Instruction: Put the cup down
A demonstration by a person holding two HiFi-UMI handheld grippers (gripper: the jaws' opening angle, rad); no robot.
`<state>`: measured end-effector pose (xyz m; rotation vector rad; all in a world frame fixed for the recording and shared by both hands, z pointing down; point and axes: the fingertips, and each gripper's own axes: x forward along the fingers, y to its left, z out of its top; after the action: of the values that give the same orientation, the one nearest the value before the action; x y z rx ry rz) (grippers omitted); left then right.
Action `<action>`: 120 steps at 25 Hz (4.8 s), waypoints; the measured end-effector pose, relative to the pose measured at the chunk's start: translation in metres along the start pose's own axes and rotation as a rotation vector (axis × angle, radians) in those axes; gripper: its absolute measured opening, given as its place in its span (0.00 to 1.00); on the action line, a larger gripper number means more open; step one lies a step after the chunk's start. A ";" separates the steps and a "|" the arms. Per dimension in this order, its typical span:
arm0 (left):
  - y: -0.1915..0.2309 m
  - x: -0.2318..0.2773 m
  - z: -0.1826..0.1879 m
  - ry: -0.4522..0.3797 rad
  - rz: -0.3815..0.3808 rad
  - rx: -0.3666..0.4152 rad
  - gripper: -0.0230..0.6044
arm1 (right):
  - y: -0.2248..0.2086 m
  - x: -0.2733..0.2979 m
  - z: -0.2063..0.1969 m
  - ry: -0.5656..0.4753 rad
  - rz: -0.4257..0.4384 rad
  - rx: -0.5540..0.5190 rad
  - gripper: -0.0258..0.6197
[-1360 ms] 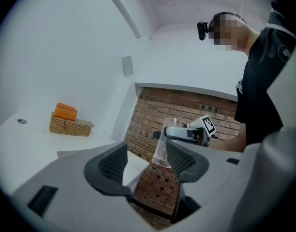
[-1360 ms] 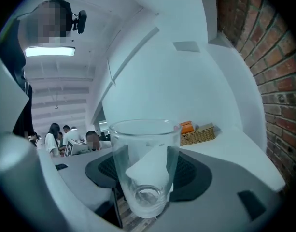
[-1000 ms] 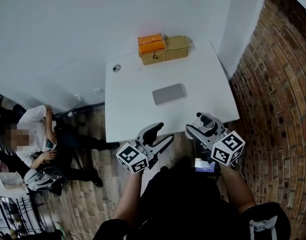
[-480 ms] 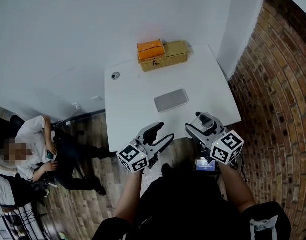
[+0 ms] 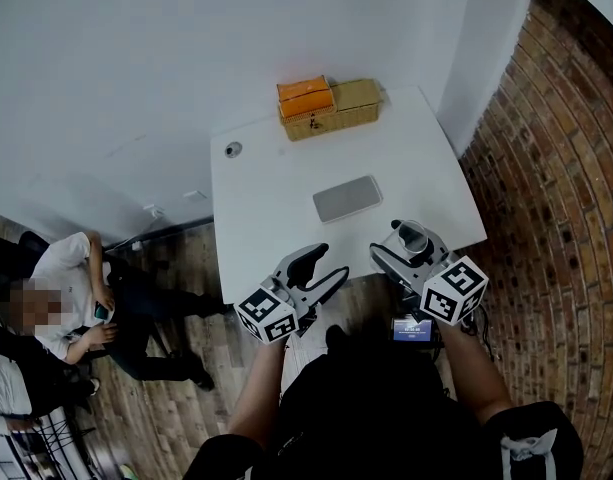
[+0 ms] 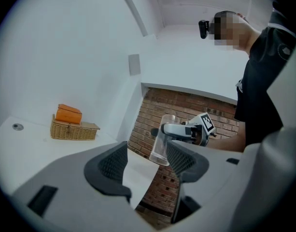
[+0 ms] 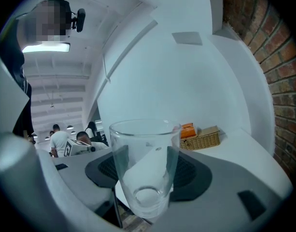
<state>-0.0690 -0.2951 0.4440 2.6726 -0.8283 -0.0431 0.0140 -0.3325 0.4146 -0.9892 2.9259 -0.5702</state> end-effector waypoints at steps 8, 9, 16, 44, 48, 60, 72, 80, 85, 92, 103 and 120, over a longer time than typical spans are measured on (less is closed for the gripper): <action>0.007 -0.006 -0.002 0.002 0.039 -0.011 0.45 | -0.019 0.007 -0.012 0.051 -0.007 -0.012 0.48; 0.008 -0.007 -0.003 0.003 0.043 -0.013 0.45 | -0.024 0.010 -0.013 0.058 -0.008 -0.017 0.48; 0.020 -0.009 -0.007 0.020 0.079 -0.041 0.45 | -0.056 0.045 -0.014 0.090 -0.007 -0.043 0.48; 0.066 -0.029 -0.037 0.057 0.231 -0.166 0.45 | -0.094 0.217 -0.103 0.210 0.067 -0.319 0.48; 0.070 -0.039 -0.038 0.059 0.250 -0.180 0.45 | -0.092 0.225 -0.107 0.202 0.059 -0.345 0.48; 0.072 -0.038 -0.033 0.061 0.235 -0.151 0.45 | -0.087 0.229 -0.109 0.154 0.031 -0.359 0.48; 0.060 -0.047 -0.029 0.031 0.242 -0.135 0.45 | -0.088 0.215 -0.112 0.165 0.016 -0.358 0.48; 0.050 -0.050 -0.027 0.024 0.240 -0.123 0.45 | -0.094 0.196 -0.120 0.206 -0.010 -0.314 0.49; 0.045 -0.052 -0.025 0.016 0.240 -0.114 0.45 | -0.098 0.179 -0.128 0.231 -0.027 -0.276 0.50; 0.043 -0.054 -0.026 0.010 0.243 -0.109 0.45 | -0.102 0.147 -0.125 0.229 -0.058 -0.241 0.50; 0.031 -0.054 -0.025 0.000 0.221 -0.096 0.45 | -0.097 0.097 -0.095 0.170 -0.096 -0.072 0.49; 0.016 -0.034 0.001 -0.036 0.143 -0.020 0.45 | -0.056 0.037 -0.023 0.070 -0.101 -0.131 0.20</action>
<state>-0.1060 -0.2895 0.4458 2.5936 -1.0231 -0.0649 0.0150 -0.3874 0.4597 -1.1594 3.0220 -0.4285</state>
